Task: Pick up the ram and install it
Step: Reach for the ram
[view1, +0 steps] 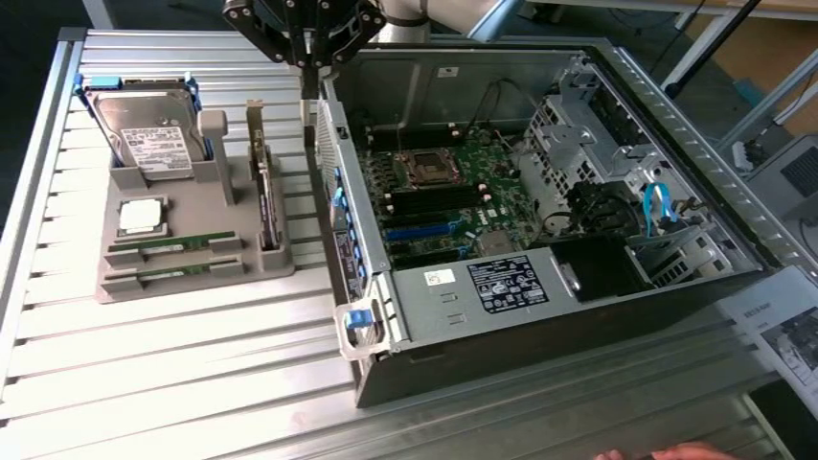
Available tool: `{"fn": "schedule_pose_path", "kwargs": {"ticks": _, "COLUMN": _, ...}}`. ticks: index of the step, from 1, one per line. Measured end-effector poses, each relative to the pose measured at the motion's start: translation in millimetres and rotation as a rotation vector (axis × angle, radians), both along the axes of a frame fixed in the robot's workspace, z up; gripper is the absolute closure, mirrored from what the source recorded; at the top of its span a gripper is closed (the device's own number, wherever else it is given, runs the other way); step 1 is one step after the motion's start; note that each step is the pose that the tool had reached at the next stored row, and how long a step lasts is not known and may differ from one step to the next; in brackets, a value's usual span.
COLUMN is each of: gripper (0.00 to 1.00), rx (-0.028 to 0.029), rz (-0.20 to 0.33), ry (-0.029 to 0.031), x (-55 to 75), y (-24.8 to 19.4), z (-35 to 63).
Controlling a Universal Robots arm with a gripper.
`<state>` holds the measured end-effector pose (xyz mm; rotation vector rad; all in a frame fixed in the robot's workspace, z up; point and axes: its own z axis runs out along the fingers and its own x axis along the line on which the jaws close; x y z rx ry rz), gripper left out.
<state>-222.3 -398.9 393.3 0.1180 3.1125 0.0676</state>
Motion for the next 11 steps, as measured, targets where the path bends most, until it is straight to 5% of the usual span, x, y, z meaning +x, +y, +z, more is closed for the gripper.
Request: {"fn": "schedule_pose_path", "kwargs": {"ticks": 11, "gripper": 0.90, "rx": 0.0000, "rz": 0.000, "ry": -0.0001, "x": -24.1, "y": 0.0, "z": 0.0}}
